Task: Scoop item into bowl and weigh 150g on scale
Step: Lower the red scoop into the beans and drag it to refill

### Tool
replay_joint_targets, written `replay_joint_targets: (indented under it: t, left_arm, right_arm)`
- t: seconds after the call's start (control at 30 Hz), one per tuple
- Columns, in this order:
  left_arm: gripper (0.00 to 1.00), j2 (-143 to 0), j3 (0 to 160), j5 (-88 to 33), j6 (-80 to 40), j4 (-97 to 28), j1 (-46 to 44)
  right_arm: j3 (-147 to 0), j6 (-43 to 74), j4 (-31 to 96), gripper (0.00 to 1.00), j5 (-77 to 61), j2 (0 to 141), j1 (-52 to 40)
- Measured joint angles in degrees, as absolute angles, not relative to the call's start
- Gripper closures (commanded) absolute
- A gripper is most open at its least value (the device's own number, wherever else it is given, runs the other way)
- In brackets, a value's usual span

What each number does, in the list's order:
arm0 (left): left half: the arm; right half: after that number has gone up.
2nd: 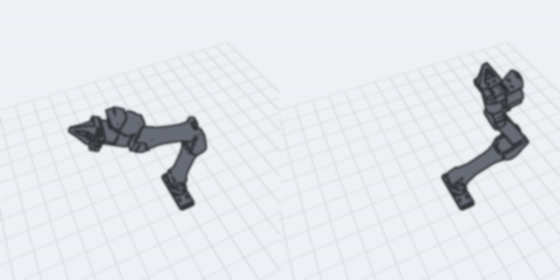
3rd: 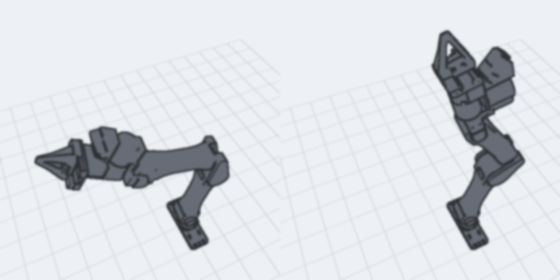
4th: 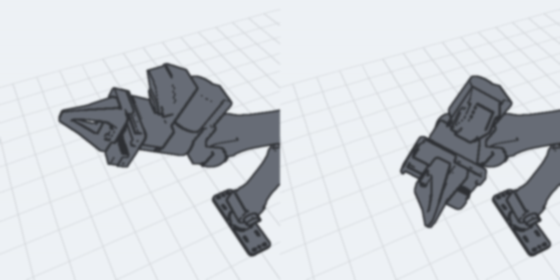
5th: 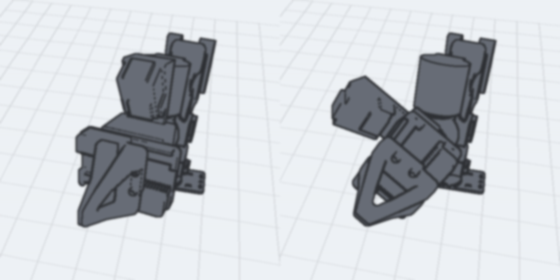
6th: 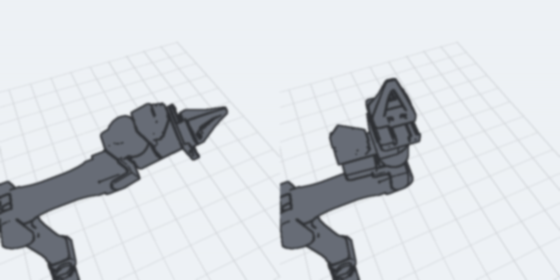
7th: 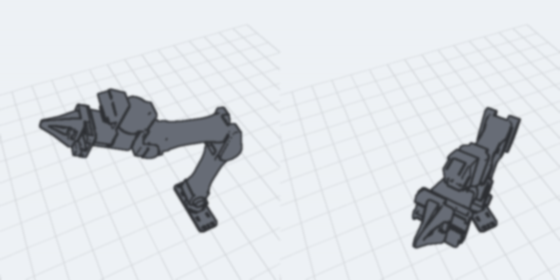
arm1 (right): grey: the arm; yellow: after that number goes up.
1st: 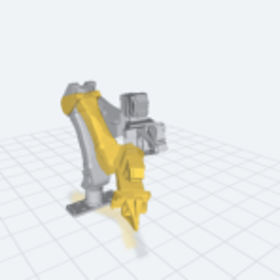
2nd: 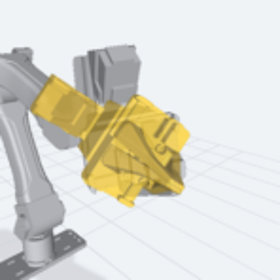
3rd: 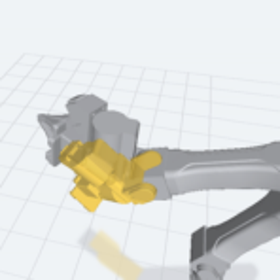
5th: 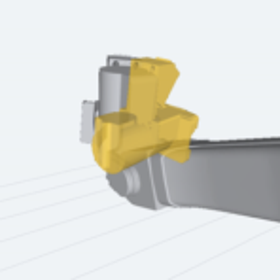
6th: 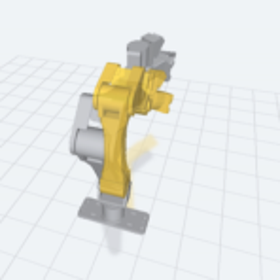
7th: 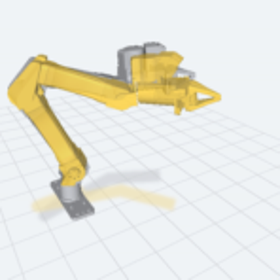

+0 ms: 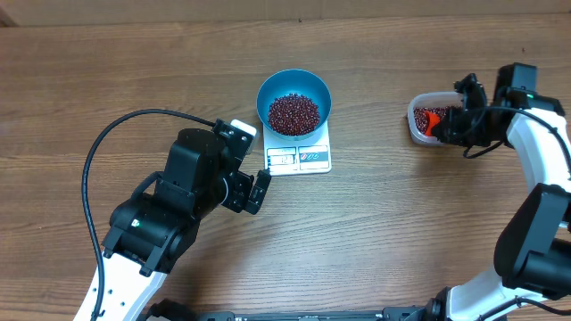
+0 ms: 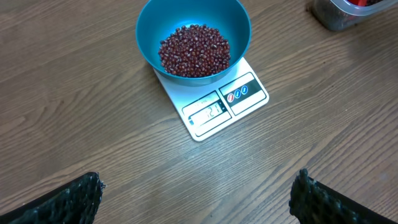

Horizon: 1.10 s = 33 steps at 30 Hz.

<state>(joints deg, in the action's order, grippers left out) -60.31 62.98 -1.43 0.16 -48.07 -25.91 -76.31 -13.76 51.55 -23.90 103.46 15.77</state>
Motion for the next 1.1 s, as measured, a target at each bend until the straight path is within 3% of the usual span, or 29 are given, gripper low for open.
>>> replay_joint_targets:
  t: [1.1]
  left_arm:
    - [0.0, -60.3, 63.0, -1.4, 0.1, -48.1, -25.9]
  right_arm:
    - [-73.8, -13.7, 48.6, 0.97, -49.4, 103.5, 31.6]
